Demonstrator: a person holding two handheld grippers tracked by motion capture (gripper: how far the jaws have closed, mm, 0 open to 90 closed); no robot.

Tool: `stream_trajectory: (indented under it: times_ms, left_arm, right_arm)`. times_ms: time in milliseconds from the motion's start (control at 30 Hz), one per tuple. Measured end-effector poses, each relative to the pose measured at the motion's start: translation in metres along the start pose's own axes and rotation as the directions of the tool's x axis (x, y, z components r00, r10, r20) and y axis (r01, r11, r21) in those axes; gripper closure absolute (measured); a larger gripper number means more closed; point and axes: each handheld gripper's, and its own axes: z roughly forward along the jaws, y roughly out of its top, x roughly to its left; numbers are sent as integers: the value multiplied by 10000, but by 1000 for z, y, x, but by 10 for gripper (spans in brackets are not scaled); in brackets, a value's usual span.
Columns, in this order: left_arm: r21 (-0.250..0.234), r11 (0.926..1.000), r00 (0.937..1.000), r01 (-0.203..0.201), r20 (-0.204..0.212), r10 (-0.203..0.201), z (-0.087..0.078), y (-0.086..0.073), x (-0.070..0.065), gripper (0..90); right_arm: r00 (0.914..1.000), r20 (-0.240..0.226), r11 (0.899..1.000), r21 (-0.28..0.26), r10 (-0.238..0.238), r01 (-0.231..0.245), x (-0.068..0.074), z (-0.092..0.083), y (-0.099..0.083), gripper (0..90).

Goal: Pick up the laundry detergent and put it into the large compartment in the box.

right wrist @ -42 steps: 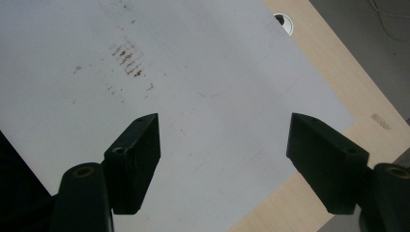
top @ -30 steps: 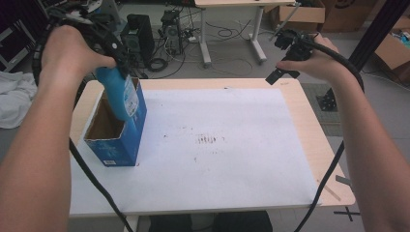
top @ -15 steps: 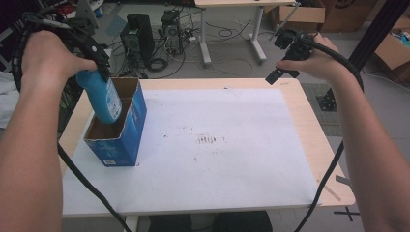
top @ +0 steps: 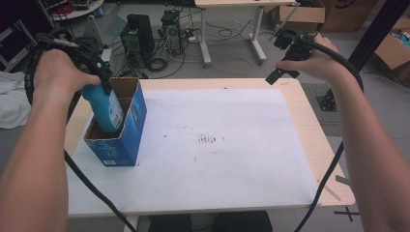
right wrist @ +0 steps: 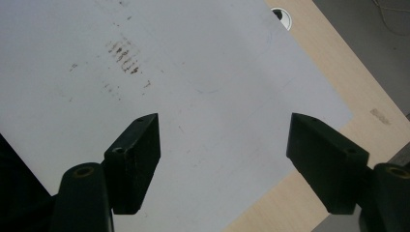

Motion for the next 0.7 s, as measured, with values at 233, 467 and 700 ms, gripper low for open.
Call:
stream_trajectory:
  times_ms: [233, 467, 700]
  left_arm:
    - [370, 9993, 9999, 9, 126, -13, 28, 0, 2, 373]
    - [544, 9985, 9997, -87, 230, 75, 50, 0, 1, 374]
    - [709, 9975, 9994, -14, 340, -10, 69, -1, 3, 374]
  right_arm:
    - [10000, -16, 10000, -47, 31, -31, 1, -1, -1, 280]
    - [10000, 8, 10000, -39, -21, 21, 2, -2, -1, 280]
    - [10000, 32, 10000, 13, 47, -47, 2, -1, -2, 280]
